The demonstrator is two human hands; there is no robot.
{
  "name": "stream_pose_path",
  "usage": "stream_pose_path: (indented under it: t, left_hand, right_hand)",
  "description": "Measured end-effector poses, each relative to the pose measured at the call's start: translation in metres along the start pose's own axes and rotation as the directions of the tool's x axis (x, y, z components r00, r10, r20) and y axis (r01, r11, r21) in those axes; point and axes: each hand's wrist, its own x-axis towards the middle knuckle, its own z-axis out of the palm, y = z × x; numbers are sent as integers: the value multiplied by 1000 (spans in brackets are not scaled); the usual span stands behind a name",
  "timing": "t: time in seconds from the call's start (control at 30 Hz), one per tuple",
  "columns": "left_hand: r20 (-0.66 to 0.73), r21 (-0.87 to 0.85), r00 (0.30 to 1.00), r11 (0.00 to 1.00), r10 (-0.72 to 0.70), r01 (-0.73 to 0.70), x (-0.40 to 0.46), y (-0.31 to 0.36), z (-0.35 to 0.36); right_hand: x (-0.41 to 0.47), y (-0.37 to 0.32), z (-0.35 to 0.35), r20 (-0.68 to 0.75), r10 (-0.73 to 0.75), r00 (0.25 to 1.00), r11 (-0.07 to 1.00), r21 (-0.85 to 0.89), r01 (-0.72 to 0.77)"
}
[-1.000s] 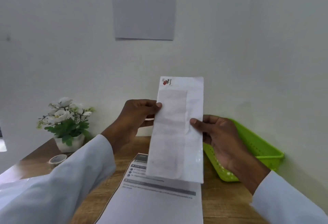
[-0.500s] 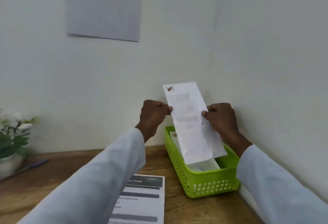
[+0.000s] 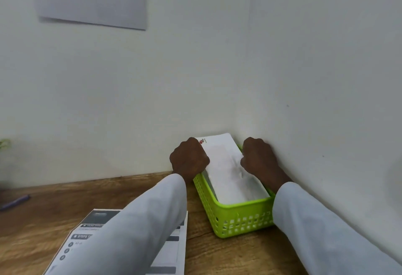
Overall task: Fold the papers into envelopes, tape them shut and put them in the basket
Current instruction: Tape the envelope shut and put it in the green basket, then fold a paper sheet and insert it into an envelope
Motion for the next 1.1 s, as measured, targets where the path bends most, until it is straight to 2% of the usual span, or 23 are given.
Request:
stream_pose_path:
  t: [0.1, 0.2, 0.33, 0.43, 0.6, 0.67, 0.73, 0.83, 0.97, 1.1]
  left_hand:
    - [15, 123, 997, 989, 76, -77, 0, 1, 1]
    - [96, 236, 987, 961, 125, -145, 1, 4, 2]
    - [230, 342, 968, 922, 104, -181, 5, 7, 2]
    - [258, 341, 962, 923, 89, -177, 6, 5, 4]
    - [84, 93, 984, 982, 158, -166, -4, -2, -2]
    - [0, -17, 983, 983, 183, -183, -10, -6, -12]
    - [-38, -53, 977, 976, 212, -213, -17, -12, -27]
    - [-12, -54, 971, 969, 239, -239, -31, -28, -54]
    - [101, 13, 967, 971, 235, -238, -57, -55, -90]
    - [151, 131, 966, 965, 208, -229, -89, -91, -118]
  right_hand:
    - [0, 0, 5, 58, -4, 998, 996, -84, 8]
    - [-1, 2, 10, 116, -31, 993, 988, -150, 48]
    - [0, 2, 11, 162, -50, 986, 981, -175, 78]
    - [0, 1, 12, 150, -63, 987, 979, -181, 90]
    - [-4, 5, 2, -74, -43, 996, 999, -13, 42]
    - [-6, 2, -10, -105, 1, 994, 990, 137, 13]
    - [-13, -7, -22, -108, -8, 994, 963, 268, 37]
    - [-35, -28, -36, -114, -74, 991, 913, 393, 113]
    - [-72, -60, -37, -124, -146, 981, 857, 480, 188]
    - [-115, -80, -23, -127, -264, 956, 858, 422, 293]
